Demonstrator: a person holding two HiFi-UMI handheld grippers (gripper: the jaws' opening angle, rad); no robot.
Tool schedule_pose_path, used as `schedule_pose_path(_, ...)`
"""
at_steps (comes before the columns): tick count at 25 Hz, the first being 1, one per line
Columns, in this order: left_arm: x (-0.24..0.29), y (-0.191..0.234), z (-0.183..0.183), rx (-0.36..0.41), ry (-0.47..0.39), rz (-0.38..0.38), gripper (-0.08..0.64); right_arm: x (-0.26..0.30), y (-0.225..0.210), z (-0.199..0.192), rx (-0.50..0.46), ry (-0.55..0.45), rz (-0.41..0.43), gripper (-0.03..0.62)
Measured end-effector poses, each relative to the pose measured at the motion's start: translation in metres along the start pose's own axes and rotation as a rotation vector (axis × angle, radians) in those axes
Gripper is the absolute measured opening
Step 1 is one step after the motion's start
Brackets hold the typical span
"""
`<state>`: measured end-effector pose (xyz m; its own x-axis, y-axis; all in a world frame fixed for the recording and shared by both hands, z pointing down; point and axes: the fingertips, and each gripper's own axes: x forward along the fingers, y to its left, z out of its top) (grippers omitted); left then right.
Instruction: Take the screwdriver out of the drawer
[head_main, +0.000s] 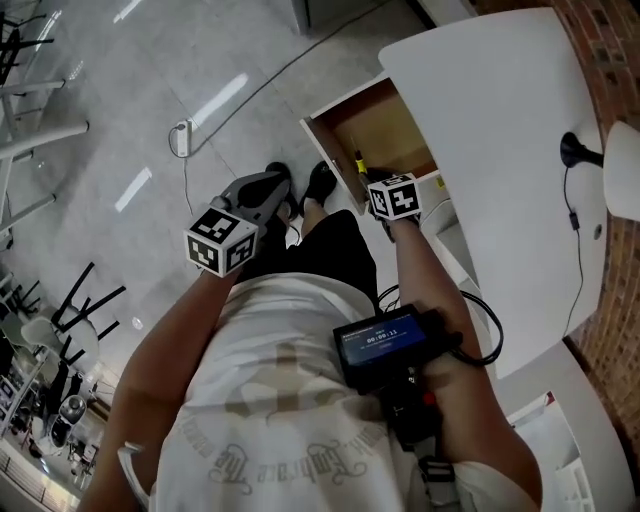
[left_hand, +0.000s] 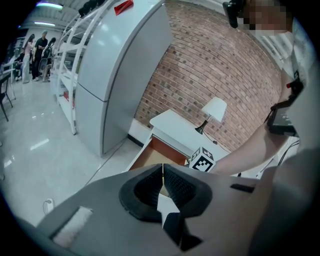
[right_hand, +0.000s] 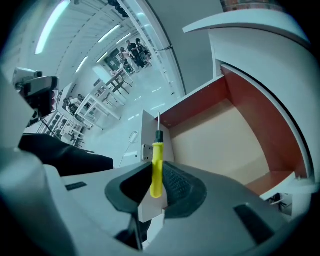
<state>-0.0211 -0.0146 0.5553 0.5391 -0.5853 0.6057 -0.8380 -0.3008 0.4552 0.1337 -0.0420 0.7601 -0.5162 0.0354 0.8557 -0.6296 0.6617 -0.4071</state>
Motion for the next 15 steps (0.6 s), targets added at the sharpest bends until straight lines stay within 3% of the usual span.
schedule_pose_path(15, -0.002, -0.014, 0.062, 0.061, -0.05, -0.001, 0.012, -0.052, 0.006, 0.014, -0.003, -0.098, -0.016, 0.055)
